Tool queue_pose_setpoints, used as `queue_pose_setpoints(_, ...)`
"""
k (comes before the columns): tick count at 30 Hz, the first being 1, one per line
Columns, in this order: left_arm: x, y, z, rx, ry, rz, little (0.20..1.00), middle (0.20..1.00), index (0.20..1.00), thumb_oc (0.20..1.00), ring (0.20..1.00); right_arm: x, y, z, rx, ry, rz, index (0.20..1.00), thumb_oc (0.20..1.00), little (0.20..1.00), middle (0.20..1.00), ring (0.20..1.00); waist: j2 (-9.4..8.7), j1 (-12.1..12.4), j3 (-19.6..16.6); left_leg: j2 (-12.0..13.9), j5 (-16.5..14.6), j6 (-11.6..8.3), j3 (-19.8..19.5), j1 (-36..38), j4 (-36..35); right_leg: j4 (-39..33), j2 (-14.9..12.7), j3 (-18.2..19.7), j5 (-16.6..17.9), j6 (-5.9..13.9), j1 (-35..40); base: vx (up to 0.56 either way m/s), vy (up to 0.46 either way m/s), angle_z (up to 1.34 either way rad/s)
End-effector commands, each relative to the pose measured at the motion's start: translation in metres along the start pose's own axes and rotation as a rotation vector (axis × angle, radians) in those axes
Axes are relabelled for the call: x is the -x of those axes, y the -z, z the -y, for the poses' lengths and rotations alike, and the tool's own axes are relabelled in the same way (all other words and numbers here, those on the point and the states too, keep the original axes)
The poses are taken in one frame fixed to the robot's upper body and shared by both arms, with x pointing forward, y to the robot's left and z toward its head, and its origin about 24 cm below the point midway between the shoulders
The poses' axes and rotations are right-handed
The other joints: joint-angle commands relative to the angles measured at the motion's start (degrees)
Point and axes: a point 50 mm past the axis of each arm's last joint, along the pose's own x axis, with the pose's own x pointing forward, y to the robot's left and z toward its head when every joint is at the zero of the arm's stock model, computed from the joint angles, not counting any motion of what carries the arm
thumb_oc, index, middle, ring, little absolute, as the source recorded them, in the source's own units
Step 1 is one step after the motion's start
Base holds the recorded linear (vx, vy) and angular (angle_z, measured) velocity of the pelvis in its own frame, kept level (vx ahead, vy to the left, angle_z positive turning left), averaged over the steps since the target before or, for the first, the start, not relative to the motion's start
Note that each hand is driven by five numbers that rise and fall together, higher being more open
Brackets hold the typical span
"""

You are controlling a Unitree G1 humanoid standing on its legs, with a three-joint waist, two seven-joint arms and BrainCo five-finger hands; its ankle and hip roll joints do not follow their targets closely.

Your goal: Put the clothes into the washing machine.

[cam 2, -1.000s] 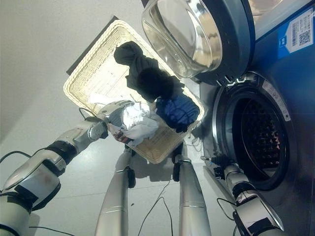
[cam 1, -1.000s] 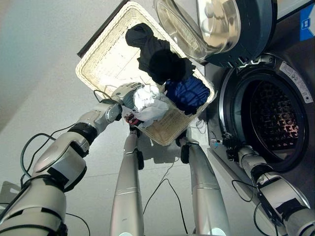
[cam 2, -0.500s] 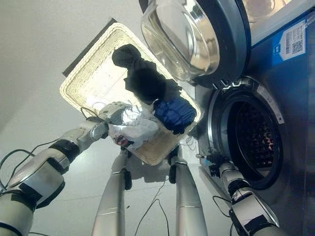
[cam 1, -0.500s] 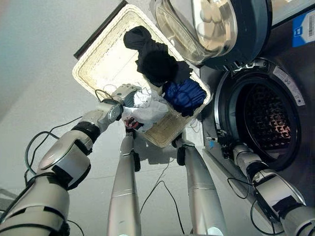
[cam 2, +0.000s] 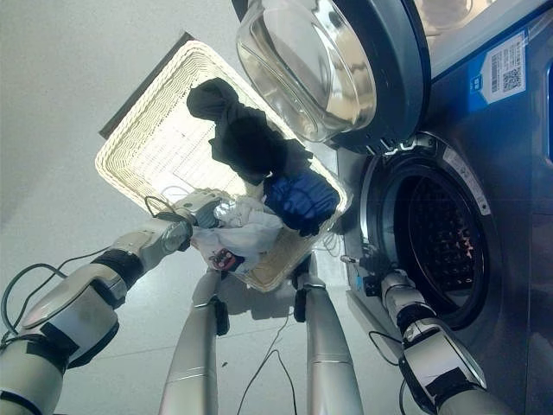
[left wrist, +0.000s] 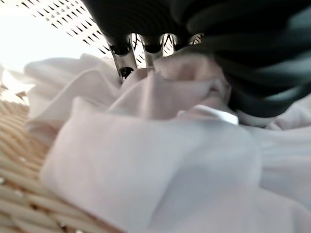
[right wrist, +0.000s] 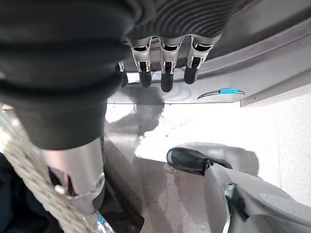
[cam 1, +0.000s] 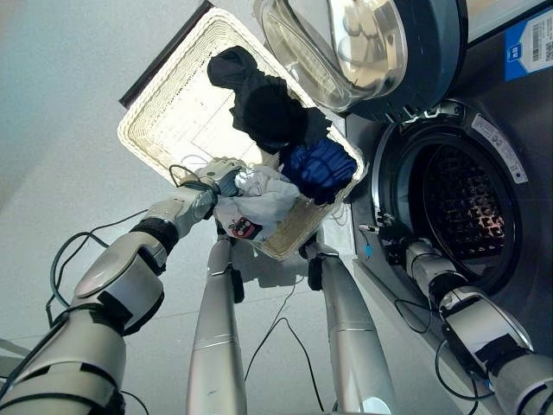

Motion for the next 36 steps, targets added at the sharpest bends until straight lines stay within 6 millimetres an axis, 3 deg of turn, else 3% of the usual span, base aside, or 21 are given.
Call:
queue_pose_setpoints(1,0.013,0.007,0.053,0.037,0.165,-0.072,0.2,0.2,0.2,0.2,0.2,0.003,0.002,0.014,-0.012,0.037,0.013,1.0,1.0,1.0,1.0,1.0,-0.03,1.28,0.27,-3.48,-7.38,-0.08,0.74,-1.13,8.44,-15.39,3.16,-0.44,14.74,5.36,1.83,0.0,0.0,0.0)
queue_pose_setpoints(2,0.013,0.01,0.051,0.253,0.106,-0.127,0.2,0.2,0.2,0.2,0.2,0.003,0.0,0.014,-0.055,0.035,0.022,1.0,1.0,1.0,1.0,1.0,0.02,1.46,0.27,-3.49,-6.99,-0.1,0.71,-0.87,7.93,-15.63,3.21,-0.35,14.84,5.31,2.1,0.0,0.0,0.0)
queue_pose_setpoints(3,0.013,0.01,0.051,0.254,0.106,-0.127,0.2,0.2,0.2,0.2,0.2,0.003,0.0,0.014,-0.055,0.035,0.022,1.0,1.0,1.0,1.0,1.0,0.02,1.45,0.27,-3.5,-6.98,-0.1,0.71,-0.86,7.92,-15.63,3.21,-0.35,14.84,5.31,2.11,0.0,-0.003,-0.03)
queue_pose_setpoints(4,0.014,0.014,0.049,0.445,0.052,-0.163,0.2,0.2,0.2,0.2,0.2,0.003,0.0,0.014,-0.1,0.027,0.032,1.0,1.0,1.0,1.0,1.0,0.01,1.56,0.27,-3.54,-6.87,-0.06,0.6,-0.7,7.84,-15.53,3.3,-0.3,14.82,5.27,2.21,0.0,-0.003,-0.03)
queue_pose_setpoints(9,0.018,0.025,0.031,0.884,-0.139,-0.15,0.2,0.2,0.2,0.2,0.2,0.005,-0.006,0.017,-0.249,0.009,0.111,1.0,1.0,1.0,1.0,1.0,-0.09,1.93,0.27,-3.37,-6.64,-0.24,0.41,-0.04,7.41,-15.49,3.24,-0.44,14.54,5.29,2.89,0.0,-0.001,-0.01)
queue_pose_setpoints(10,0.018,0.025,0.031,0.884,-0.139,-0.15,0.2,0.2,0.2,0.2,0.2,0.005,-0.006,0.017,-0.249,0.009,0.111,1.0,1.0,1.0,1.0,1.0,-0.09,1.93,0.27,-3.37,-6.64,-0.24,0.41,-0.04,7.41,-15.49,3.24,-0.44,14.54,5.29,2.89,0.0,0.0,0.0)
queue_pose_setpoints(13,0.024,0.025,0.007,1.209,-0.344,-0.002,0.2,0.2,0.2,0.2,0.2,0.009,-0.019,0.016,-0.395,0.004,0.24,1.0,1.0,1.0,1.0,1.0,-0.05,2.35,0.27,-3.46,-6.83,-0.41,0.24,0.58,7.05,-15.3,3.03,-0.97,14.13,5.42,3.39,0.0,-0.021,0.0)
queue_pose_setpoints(16,0.031,0.015,-0.006,1.357,-0.458,0.151,0.2,0.2,0.2,0.2,0.2,0.015,-0.034,0.011,-0.484,0.017,0.361,1.0,1.0,1.0,1.0,1.0,0.14,2.78,0.27,-3.8,-7.02,-0.43,0.0,1.09,6.53,-15.24,2.74,-1.46,13.94,5.5,3.64,0.0,0.0,0.0)
queue_pose_setpoints(23,0.047,-0.016,-0.046,1.518,-0.634,0.532,0.2,0.2,0.2,0.2,0.2,0.042,-0.074,-0.014,-0.576,0.008,0.613,1.0,1.0,1.0,1.0,1.0,0.7,3.2,0.27,-4.81,-7.41,-0.1,-0.14,1.81,5.4,-14.82,2.0,-2.22,13.43,5.65,3.59,0.0,0.0,0.0)
queue_pose_setpoints(30,0.062,-0.035,-0.064,1.587,-0.659,0.764,0.2,0.2,0.2,0.2,0.2,0.066,-0.096,-0.026,-0.626,-0.022,0.772,1.0,1.0,1.0,1.0,1.0,1.14,3.1,0.27,-5.19,-7.49,0.29,-0.1,2.03,4.85,-14.84,1.49,-2.31,13.31,5.73,3.45,0.0,0.0,0.01)
queue_pose_setpoints(36,0.077,-0.055,-0.079,1.603,-0.615,0.991,0.2,0.2,0.2,0.2,0.2,0.089,-0.109,-0.05,-0.594,-0.194,0.88,1.0,1.0,1.0,1.0,1.0,1.27,2.93,0.27,-5.29,-7.42,0.52,0.24,1.96,4.66,-15.13,1.0,-2.38,13.43,5.78,3.29,0.0,0.0,0.0)
